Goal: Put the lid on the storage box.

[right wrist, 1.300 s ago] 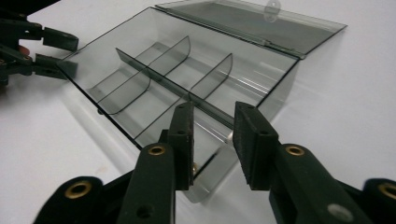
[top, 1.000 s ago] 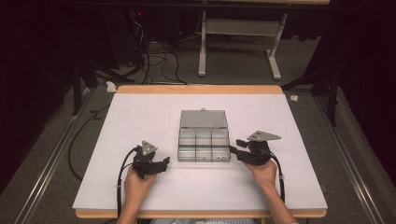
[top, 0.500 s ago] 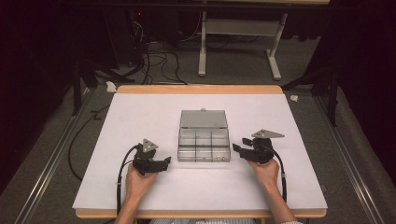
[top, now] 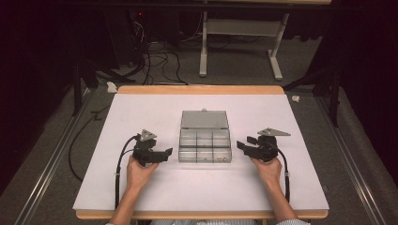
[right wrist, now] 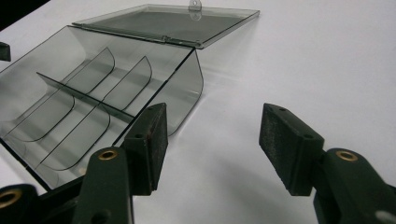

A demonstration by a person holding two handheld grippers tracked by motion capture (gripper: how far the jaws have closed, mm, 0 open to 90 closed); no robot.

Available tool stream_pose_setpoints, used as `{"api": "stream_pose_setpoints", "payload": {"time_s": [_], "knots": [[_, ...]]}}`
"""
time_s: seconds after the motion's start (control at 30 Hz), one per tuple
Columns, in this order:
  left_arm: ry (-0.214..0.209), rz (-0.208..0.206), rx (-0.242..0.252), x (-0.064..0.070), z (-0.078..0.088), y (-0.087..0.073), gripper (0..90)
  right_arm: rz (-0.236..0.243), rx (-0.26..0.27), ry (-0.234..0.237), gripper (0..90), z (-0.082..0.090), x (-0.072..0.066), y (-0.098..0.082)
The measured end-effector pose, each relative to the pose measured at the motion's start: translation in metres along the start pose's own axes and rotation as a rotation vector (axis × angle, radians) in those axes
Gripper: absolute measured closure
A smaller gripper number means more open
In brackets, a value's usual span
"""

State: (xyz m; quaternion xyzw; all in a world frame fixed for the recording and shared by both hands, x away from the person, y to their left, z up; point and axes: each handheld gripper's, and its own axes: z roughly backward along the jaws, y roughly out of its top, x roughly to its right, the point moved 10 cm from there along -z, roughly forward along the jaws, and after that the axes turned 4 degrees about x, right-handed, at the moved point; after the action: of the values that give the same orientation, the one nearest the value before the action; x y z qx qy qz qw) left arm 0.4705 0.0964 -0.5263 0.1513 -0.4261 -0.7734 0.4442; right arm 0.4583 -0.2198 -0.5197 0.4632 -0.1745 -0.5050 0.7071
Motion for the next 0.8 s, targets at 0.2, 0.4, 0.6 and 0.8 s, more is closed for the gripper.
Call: {"api": "stream_pose_setpoints", "payload": {"time_s": [0.2,0.4,0.6,0.8], "knots": [[-0.020,0.019,0.016,-0.001,-0.002,0.012,21.3,-0.011,0.009,0.008,41.0,-0.002,-0.001,0.003],[-0.028,0.016,0.019,0.000,-0.007,0.022,21.9,-0.017,0.018,0.035,39.6,-0.004,-0.006,0.012],[-0.036,0.039,0.035,-0.001,-0.012,0.031,23.3,-0.045,0.006,0.054,40.7,-0.005,-0.004,0.019],[-0.046,0.069,0.045,-0.004,-0.016,0.040,23.5,-0.044,-0.020,0.064,41.3,-0.011,-0.003,0.023]]}}
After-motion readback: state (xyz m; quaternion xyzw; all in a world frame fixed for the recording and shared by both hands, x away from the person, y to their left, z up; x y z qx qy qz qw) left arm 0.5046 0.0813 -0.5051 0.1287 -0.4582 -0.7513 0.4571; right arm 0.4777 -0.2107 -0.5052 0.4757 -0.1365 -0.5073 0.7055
